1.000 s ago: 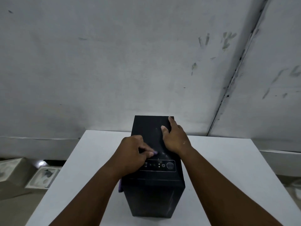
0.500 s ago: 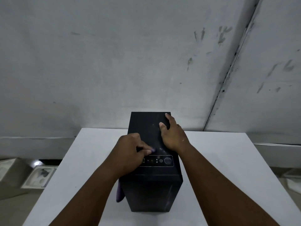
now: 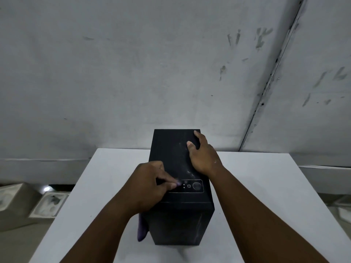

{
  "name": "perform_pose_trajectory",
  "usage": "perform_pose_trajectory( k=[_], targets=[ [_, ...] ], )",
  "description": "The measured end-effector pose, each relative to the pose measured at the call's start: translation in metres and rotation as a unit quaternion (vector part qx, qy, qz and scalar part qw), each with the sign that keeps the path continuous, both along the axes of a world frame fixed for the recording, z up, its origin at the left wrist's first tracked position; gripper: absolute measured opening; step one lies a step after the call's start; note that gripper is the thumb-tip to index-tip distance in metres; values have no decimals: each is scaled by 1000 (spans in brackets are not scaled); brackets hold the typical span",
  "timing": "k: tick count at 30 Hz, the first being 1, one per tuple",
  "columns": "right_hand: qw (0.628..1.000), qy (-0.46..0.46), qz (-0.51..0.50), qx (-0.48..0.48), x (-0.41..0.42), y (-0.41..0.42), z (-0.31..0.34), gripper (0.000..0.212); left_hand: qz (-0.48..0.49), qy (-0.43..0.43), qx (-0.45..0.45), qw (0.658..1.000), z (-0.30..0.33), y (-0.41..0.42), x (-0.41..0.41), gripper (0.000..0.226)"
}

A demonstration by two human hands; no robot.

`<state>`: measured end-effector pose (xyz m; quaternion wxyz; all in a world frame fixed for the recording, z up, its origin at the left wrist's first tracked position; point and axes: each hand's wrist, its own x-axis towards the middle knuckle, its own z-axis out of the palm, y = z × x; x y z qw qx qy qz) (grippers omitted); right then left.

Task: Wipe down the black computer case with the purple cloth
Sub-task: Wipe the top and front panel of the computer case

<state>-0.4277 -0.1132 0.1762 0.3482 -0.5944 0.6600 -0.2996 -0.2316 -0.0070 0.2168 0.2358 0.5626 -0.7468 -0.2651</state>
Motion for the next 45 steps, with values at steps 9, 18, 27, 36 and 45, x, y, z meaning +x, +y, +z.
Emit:
perform_pose_trajectory(
  k=[9,18,27,36,45],
  targets=[
    [1000,-6,-5,3,0,0,-1,59,31,0,5,1000,6,3,18,17],
    [1000,-12,-6,1,0,0,0,59,-22,-9,66,998,19,11,33,23],
    [1000,-12,-11,1,1,1,1,59,-42,-3,66,997,18,19,33,27],
    [1000,-9,-15,-1,1,2,1,59,3,-32,-17,999,5,6,9,15],
    [1000,-10,-14,-2,1,2,1,59,16,-52,-31,998,5,-3,2,15]
  ],
)
